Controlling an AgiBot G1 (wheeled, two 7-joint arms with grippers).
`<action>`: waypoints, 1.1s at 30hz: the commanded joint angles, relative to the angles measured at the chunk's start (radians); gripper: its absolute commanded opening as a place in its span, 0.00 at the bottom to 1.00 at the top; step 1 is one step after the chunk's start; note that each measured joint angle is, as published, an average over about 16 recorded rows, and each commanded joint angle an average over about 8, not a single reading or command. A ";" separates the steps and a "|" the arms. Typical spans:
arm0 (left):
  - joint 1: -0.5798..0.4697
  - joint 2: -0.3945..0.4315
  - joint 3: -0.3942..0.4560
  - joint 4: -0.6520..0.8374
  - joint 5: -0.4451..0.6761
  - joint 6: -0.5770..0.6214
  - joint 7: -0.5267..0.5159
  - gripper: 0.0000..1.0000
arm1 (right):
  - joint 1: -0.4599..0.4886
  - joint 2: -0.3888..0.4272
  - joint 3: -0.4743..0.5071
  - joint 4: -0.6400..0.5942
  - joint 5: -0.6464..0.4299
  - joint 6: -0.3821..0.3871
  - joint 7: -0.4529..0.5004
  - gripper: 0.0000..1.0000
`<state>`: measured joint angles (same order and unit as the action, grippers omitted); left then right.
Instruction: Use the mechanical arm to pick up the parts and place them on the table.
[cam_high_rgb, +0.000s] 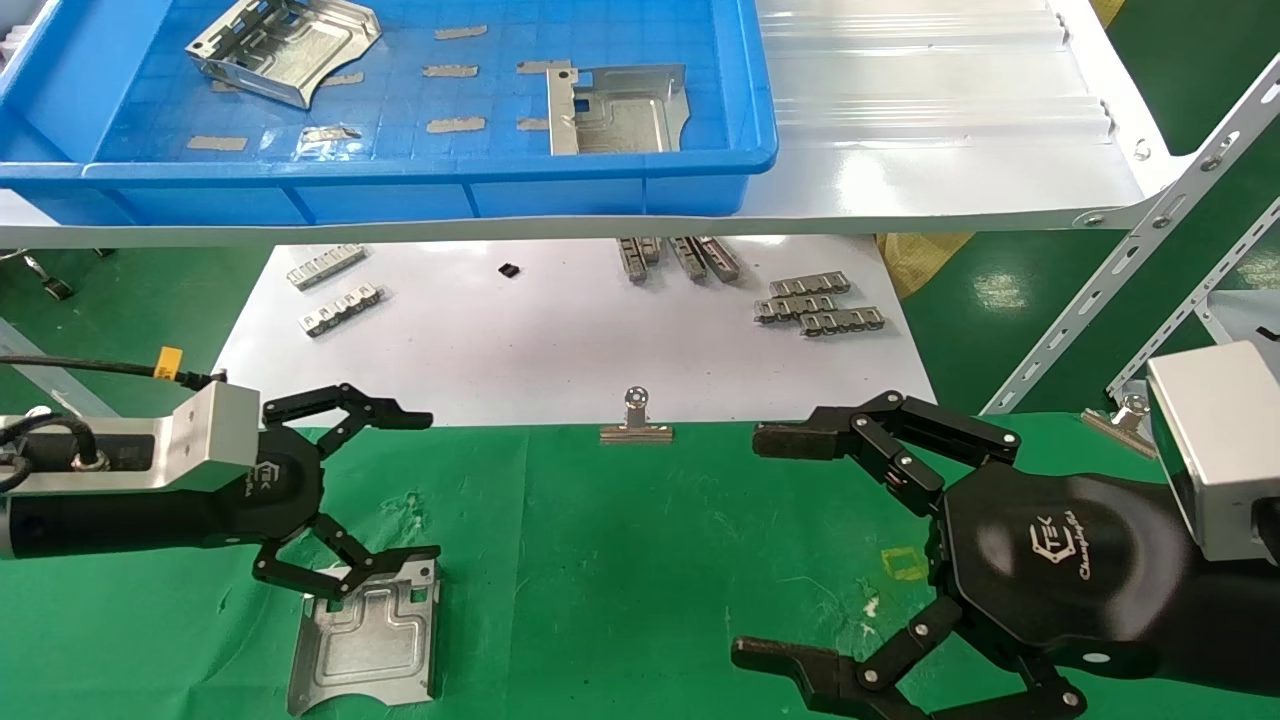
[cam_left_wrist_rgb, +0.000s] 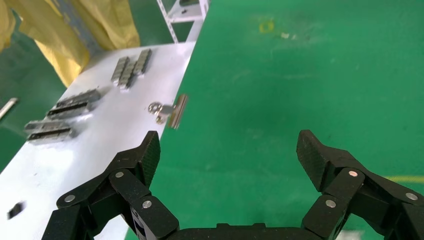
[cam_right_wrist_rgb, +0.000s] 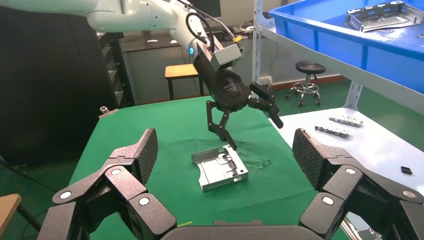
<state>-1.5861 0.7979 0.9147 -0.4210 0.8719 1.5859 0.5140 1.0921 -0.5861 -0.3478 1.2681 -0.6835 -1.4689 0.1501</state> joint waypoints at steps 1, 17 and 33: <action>0.020 -0.007 -0.025 -0.034 -0.006 -0.004 -0.028 1.00 | 0.000 0.000 0.000 0.000 0.000 0.000 0.000 1.00; 0.183 -0.067 -0.227 -0.309 -0.051 -0.032 -0.251 1.00 | 0.000 0.000 0.000 0.000 0.000 0.000 0.000 1.00; 0.346 -0.126 -0.430 -0.584 -0.096 -0.061 -0.475 1.00 | 0.000 0.000 -0.001 0.000 0.000 0.000 0.000 1.00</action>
<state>-1.2401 0.6716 0.4852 -1.0048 0.7763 1.5249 0.0395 1.0923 -0.5859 -0.3483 1.2680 -0.6832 -1.4688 0.1498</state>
